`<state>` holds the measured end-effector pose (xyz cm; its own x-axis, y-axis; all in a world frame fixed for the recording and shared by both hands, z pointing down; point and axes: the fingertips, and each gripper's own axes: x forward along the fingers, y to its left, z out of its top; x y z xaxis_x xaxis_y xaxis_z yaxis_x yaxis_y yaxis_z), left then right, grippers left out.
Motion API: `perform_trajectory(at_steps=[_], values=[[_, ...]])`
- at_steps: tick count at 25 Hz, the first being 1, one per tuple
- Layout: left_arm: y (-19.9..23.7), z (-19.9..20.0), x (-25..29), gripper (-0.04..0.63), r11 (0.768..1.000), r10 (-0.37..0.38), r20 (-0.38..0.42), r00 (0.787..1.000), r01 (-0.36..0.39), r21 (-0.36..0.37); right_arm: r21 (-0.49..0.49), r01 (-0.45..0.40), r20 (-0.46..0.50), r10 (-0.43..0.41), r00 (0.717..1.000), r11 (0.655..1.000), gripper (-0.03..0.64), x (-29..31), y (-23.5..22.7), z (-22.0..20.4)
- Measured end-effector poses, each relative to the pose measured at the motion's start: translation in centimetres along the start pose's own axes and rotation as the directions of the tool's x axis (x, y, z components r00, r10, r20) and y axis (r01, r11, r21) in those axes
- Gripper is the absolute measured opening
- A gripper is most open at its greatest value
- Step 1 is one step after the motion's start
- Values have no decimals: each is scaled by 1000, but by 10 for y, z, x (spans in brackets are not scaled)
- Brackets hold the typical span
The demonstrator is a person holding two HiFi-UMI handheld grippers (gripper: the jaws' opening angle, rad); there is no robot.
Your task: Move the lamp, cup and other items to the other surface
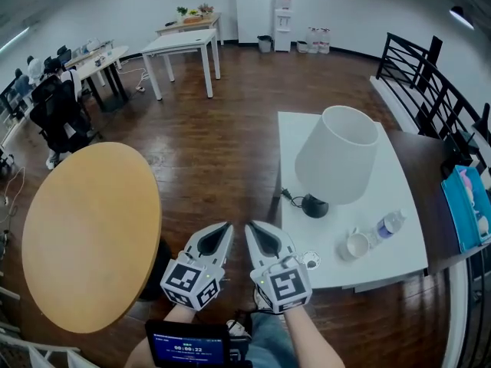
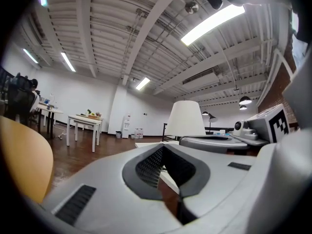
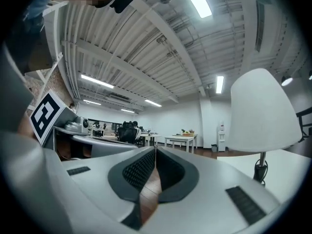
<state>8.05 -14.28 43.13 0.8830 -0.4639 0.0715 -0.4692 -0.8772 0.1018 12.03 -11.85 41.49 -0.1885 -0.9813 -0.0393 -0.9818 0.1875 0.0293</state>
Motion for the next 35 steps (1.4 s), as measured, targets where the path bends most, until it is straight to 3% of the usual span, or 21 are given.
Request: perform_trajectory(at_steps=[6, 13, 23, 28, 32, 35], values=[[8, 6, -16, 11, 1000, 9, 4, 1000, -9, 26, 20, -16, 4, 16, 1000, 1000, 0, 9, 17, 7], [15, 14, -23, 11, 1000, 25, 64, 998, -25, -7, 8, -23, -23, 24, 999, 1000, 0, 11, 31, 13], [11, 14, -26, 11, 1000, 6, 56, 998, -6, -9, 11, -10, 44, 10, 999, 1000, 0, 10, 30, 19], [13, 15, -22, 11, 1000, 1, 68, 998, -1, -5, 7, -11, 54, 10, 998, 1000, 0, 12, 27, 19], [11, 13, -19, 11, 1000, 2, 51, 999, -1, -6, 18, -18, 2, 18, 1000, 1000, 0, 8, 30, 17], [6, 13, -14, 11, 1000, -13, 49, 999, 13, -1, 18, 6, 32, -7, 999, 1000, 0, 7, 22, 17]])
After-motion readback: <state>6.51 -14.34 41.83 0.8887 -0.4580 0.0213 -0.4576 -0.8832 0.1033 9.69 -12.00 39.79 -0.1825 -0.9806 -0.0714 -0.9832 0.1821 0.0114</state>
